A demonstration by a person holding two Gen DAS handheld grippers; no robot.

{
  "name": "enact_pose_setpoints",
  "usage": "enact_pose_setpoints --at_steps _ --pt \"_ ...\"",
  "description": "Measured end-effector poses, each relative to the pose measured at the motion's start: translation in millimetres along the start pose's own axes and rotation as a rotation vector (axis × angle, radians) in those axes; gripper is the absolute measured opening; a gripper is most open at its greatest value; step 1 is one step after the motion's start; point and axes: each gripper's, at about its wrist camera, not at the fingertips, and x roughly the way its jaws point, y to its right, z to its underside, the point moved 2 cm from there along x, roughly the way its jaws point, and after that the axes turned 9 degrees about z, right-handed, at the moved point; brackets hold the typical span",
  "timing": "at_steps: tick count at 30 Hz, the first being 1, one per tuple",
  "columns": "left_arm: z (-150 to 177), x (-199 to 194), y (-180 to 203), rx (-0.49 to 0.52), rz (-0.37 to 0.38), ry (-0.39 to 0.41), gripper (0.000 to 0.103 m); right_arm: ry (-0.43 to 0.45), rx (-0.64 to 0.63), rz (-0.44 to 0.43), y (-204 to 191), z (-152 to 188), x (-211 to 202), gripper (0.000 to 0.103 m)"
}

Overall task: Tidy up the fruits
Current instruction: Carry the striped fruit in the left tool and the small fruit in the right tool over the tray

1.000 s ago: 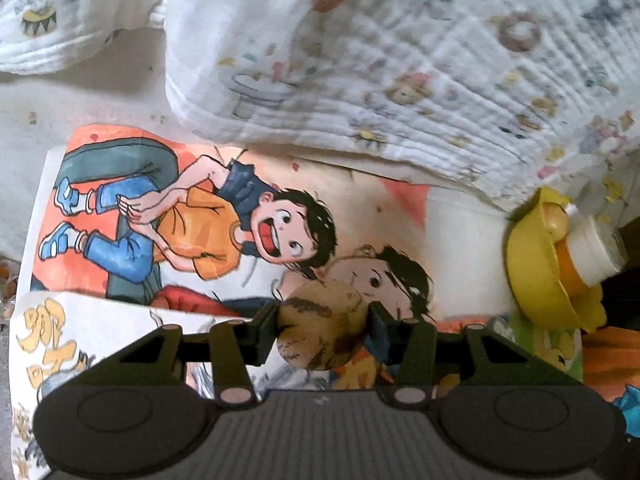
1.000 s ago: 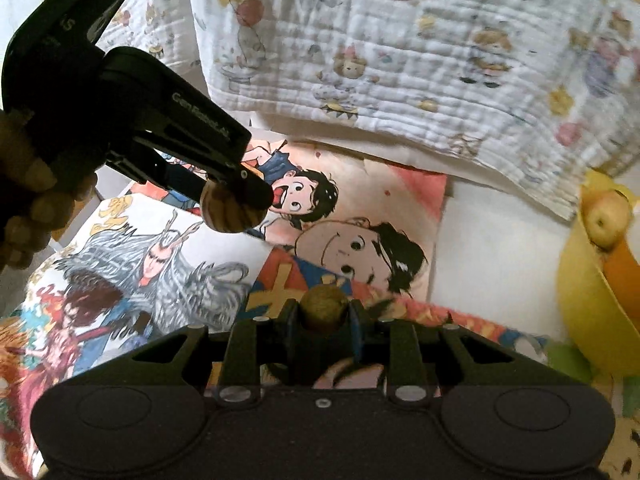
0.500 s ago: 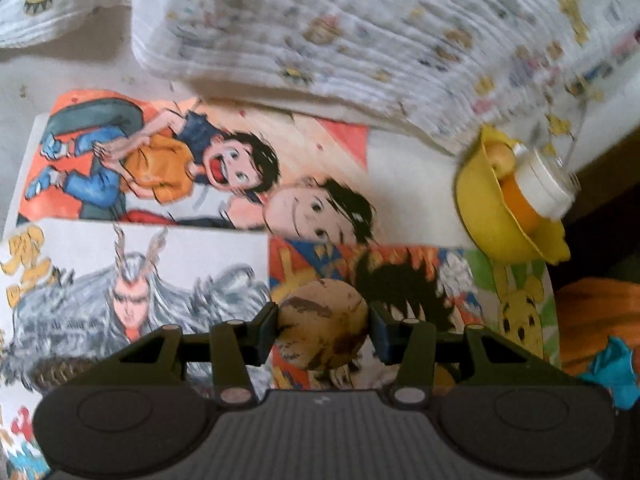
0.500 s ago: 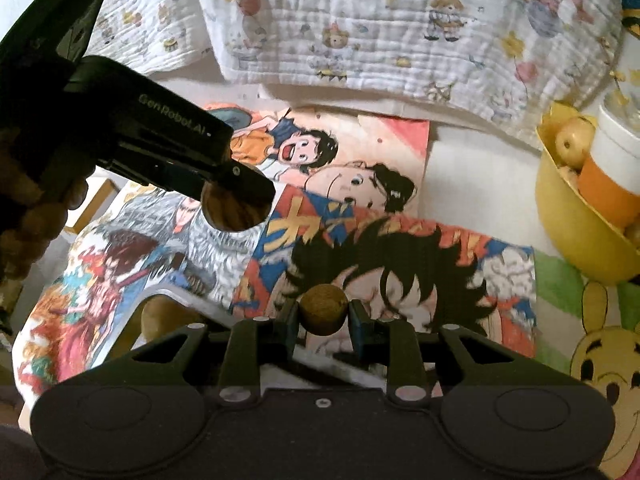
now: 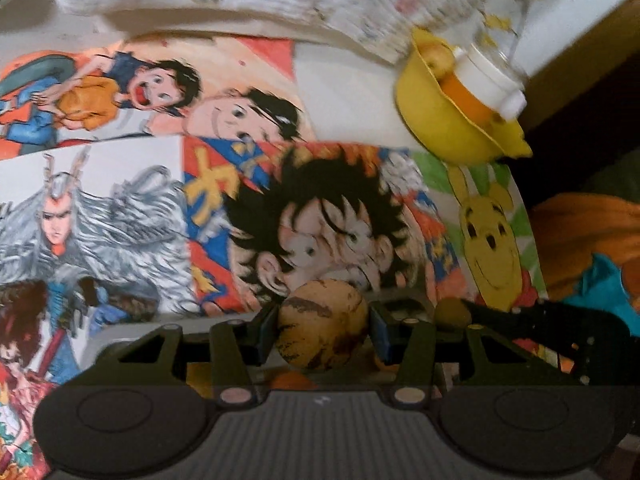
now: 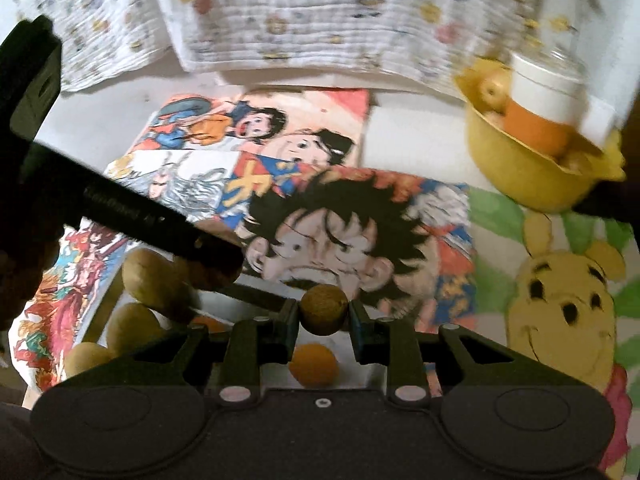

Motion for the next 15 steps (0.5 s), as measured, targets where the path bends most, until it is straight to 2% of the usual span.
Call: enact_pose_setpoints --at_steps 6,15 --pt "14 17 23 0.071 0.017 -0.063 0.052 -0.035 0.045 0.023 15 20 -7 0.028" --pt "31 32 40 0.14 0.0 -0.134 0.052 -0.109 0.09 0.033 30 41 -7 0.028"
